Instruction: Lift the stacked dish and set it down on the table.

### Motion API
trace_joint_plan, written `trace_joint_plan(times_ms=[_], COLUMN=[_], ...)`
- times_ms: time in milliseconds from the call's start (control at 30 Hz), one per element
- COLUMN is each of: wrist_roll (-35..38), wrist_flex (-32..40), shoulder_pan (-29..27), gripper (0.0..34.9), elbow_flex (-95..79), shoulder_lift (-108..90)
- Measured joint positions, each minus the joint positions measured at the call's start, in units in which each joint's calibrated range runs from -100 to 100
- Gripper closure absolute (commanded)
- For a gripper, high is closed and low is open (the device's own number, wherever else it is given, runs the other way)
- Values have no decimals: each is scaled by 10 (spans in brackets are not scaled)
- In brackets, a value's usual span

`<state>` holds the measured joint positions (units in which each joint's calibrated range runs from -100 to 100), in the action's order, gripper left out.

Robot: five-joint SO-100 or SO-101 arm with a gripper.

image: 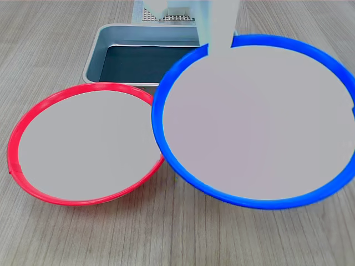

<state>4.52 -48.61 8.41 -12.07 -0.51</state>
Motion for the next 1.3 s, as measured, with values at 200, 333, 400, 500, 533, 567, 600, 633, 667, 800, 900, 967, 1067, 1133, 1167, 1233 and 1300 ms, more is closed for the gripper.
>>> trace_joint_plan(times_ms=[200,333,400,500,533,567,600,633,667,800,900,967,1067,1133,1167,1233,1300], wrist_roll=[-1,0,3,6,6,7,8,8,8,13,19,23,28,28,31,32,37], wrist_flex=[28,42,48,60,66,70,73,77,80,87,85,73,46,20,8,-11,-46], shoulder_pan=[29,38,44,44,42,42,42,42,42,39,39,37,27,21,21,23,5], gripper=[348,348,348,348,348,348,348,348,347,258,211,207,212,224,224,234,249], elbow_flex=[-32,-64,-82,-111,-118,-123,-125,-128,-129,-129,-129,-129,-127,-127,-128,-138,-170], shoulder_lift=[33,35,35,35,35,35,35,38,41,57,61,61,53,25,4,-25,-110])
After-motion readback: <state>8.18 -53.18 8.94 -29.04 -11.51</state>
